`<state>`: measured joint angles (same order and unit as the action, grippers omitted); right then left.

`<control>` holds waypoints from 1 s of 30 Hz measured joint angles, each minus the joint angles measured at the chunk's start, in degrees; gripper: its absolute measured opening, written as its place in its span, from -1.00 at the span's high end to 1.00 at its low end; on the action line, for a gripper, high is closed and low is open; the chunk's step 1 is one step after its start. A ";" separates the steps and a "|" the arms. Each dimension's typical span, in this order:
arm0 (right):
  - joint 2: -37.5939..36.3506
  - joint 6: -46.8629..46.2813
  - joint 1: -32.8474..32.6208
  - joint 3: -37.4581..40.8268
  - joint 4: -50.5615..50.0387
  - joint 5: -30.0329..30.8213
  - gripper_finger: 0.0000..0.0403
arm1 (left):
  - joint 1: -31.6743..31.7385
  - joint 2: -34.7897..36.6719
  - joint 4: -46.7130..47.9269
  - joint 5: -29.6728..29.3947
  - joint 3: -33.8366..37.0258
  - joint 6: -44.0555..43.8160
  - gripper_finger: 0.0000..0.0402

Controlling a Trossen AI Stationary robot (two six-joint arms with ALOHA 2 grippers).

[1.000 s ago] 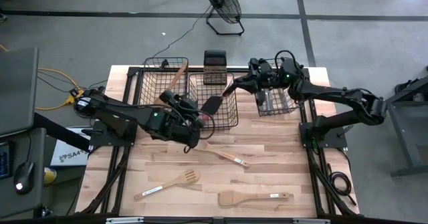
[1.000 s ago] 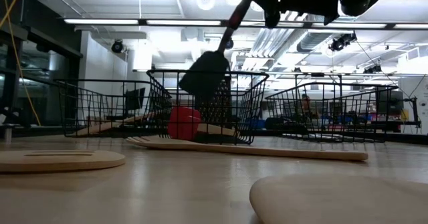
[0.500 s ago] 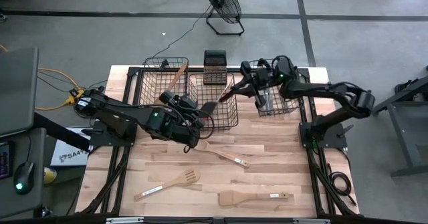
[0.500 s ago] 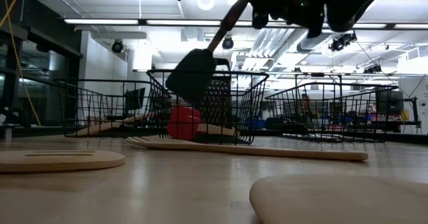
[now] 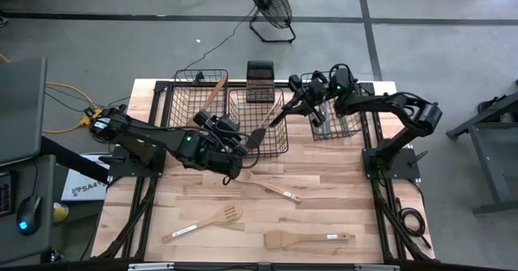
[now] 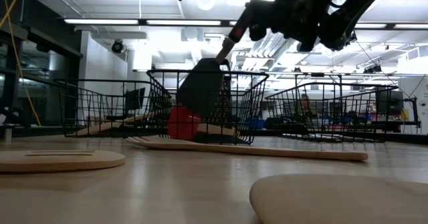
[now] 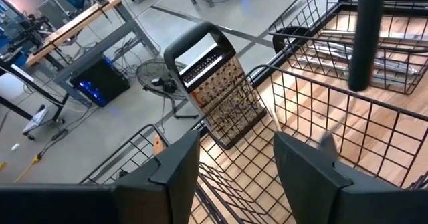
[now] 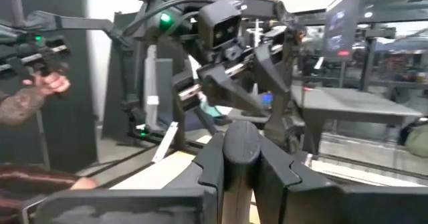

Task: Pick & Place Kitchen Items
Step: Put the black silicone spatula into the middle wire basket

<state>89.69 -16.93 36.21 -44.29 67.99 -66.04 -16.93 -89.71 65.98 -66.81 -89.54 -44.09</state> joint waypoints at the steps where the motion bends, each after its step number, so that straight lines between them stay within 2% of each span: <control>1: 0.32 0.00 -0.10 -0.02 0.08 -0.20 0.80 | 0.00 0.00 0.02 -0.02 0.00 0.04 0.07; 6: 2.47 0.05 -1.58 0.00 0.84 0.50 0.80 | 0.00 0.00 -0.02 -0.09 0.00 0.06 0.07; 12: 5.86 2.17 -4.00 0.00 1.15 9.38 0.80 | 0.00 -0.02 -0.26 -0.10 0.00 0.06 0.07; 19: 8.59 0.53 -2.37 -0.02 -1.59 18.32 0.80 | 0.00 -0.02 -0.24 0.28 0.00 0.04 0.07; 26: 8.85 -1.07 -1.55 -0.03 -6.37 23.89 0.45 | 0.00 -0.02 -0.22 0.31 0.00 0.06 0.07; 30: 8.85 -1.11 -1.57 -0.02 -9.10 26.64 0.36 | 0.00 -0.02 -0.23 0.31 0.00 0.04 0.07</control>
<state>98.54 -18.04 34.63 -44.31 58.89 -39.40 -16.93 -89.73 65.75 -66.49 -89.54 -44.05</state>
